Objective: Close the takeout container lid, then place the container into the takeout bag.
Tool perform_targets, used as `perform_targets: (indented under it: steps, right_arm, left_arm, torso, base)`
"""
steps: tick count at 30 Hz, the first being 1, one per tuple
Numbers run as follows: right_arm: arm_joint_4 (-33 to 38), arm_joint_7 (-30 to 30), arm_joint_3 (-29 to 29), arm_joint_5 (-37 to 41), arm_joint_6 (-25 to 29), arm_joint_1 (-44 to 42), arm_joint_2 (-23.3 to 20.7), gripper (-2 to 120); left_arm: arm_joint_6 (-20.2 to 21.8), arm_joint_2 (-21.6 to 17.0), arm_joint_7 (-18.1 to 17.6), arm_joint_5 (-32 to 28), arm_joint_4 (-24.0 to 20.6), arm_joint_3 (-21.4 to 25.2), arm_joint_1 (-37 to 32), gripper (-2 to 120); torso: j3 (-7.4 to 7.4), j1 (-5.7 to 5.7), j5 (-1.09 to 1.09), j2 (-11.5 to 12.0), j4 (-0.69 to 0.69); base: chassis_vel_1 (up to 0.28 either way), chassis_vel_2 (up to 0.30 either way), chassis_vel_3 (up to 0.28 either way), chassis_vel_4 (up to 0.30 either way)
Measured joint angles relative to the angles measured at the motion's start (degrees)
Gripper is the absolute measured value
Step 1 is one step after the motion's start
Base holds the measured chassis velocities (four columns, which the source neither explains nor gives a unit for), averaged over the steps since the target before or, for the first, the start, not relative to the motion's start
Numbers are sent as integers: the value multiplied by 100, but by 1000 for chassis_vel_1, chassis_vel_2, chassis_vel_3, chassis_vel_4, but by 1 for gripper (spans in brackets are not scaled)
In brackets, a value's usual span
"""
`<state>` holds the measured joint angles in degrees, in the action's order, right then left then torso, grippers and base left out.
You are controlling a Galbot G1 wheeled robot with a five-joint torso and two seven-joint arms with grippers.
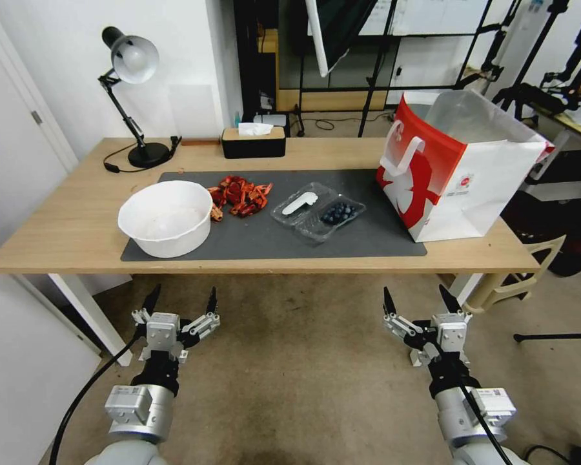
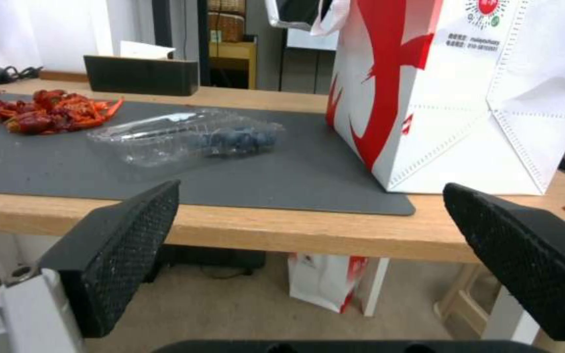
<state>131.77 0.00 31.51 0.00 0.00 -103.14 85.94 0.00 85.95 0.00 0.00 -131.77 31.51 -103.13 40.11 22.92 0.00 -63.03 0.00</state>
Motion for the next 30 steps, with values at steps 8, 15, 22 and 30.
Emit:
perform_targets:
  steps: [8, 15, 22, 30]
  right_arm:
    - [0, 0, 0, 0, 0, 0, 0, 100]
    - [-63, -208, -101, -224, -113, 58, 123, 100]
    - [-332, -947, -532, -994, -543, 273, 578, 100]
    - [-324, -1079, -438, -999, -576, 395, 639, 100]
  left_arm:
    - [0, 0, 0, 0, 0, 0, 0, 100]
    - [41, -9, -59, -73, 0, -49, 36, 100]
    - [803, -167, -944, -1056, -185, -776, 583, 100]
    - [991, -212, -1074, -1357, -183, -947, 728, 100]
  torso:
    - [0, 0, 0, 0, 0]
    - [0, 0, -3, 0, 0]
    - [0, 1, -4, 0, -1]
    - [0, 1, -1, 2, 0]
  base:
    - [0, 0, 0, 0]
    - [0, 0, 0, 0]
    - [0, 0, 0, 0]
    - [0, 0, 0, 0]
